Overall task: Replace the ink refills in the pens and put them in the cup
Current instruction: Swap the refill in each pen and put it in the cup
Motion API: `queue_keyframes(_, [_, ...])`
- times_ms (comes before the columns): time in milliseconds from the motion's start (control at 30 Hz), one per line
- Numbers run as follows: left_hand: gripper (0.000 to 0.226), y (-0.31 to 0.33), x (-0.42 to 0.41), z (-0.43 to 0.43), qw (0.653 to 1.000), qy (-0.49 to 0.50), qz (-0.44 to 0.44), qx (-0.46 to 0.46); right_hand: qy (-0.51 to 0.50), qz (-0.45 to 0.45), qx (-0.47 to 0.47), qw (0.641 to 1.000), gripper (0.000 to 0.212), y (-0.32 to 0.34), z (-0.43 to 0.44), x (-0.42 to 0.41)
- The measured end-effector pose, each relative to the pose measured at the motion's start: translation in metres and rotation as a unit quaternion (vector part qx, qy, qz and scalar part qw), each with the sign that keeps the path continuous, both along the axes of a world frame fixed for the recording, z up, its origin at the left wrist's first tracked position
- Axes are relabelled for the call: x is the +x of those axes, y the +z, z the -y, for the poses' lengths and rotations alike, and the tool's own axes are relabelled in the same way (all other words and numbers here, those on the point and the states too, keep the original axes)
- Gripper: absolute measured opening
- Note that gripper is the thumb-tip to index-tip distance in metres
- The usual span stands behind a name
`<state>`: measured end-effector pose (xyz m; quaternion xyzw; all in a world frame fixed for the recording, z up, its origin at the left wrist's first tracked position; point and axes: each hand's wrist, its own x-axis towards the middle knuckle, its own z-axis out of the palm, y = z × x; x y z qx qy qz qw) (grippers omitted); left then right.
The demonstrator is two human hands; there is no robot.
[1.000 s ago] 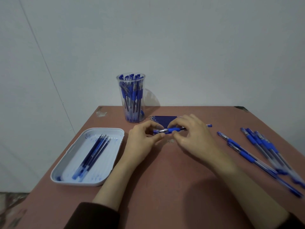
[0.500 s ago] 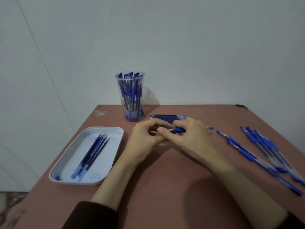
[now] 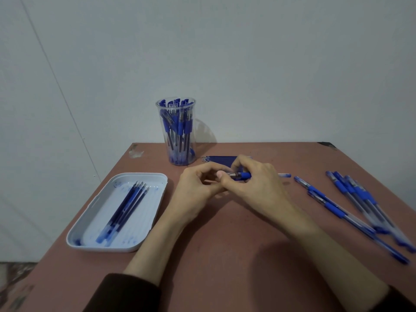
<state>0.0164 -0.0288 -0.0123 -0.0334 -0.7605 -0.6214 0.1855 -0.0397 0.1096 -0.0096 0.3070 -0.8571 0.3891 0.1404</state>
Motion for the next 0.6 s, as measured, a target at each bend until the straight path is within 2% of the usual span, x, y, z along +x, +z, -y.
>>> queue_keyframes(200, [0.021,-0.006,-0.005,0.002,0.999,0.033,-0.017,-0.009,0.008,-0.005,0.001,1.0,0.033,-0.003,0.001,-0.004])
queue_keyframes(333, [0.031,-0.01,-0.011,0.011,0.982,0.175,-0.046,-0.054,0.051,-0.052,-0.003,0.997,0.01,-0.004,0.005,-0.016])
queue_keyframes(400, [0.037,-0.001,-0.015,0.02,0.964,0.249,-0.066,-0.067,0.063,-0.065,-0.009,0.996,0.009,0.008,0.01,-0.022])
queue_keyframes(500, [0.064,0.018,-0.028,0.045,0.939,0.321,-0.06,-0.112,0.078,-0.113,-0.056,0.989,0.014,0.05,0.026,-0.029])
queue_keyframes(600, [0.095,0.034,-0.046,0.07,0.932,0.335,0.014,-0.136,0.121,-0.084,-0.183,0.972,0.009,0.098,0.05,-0.036])
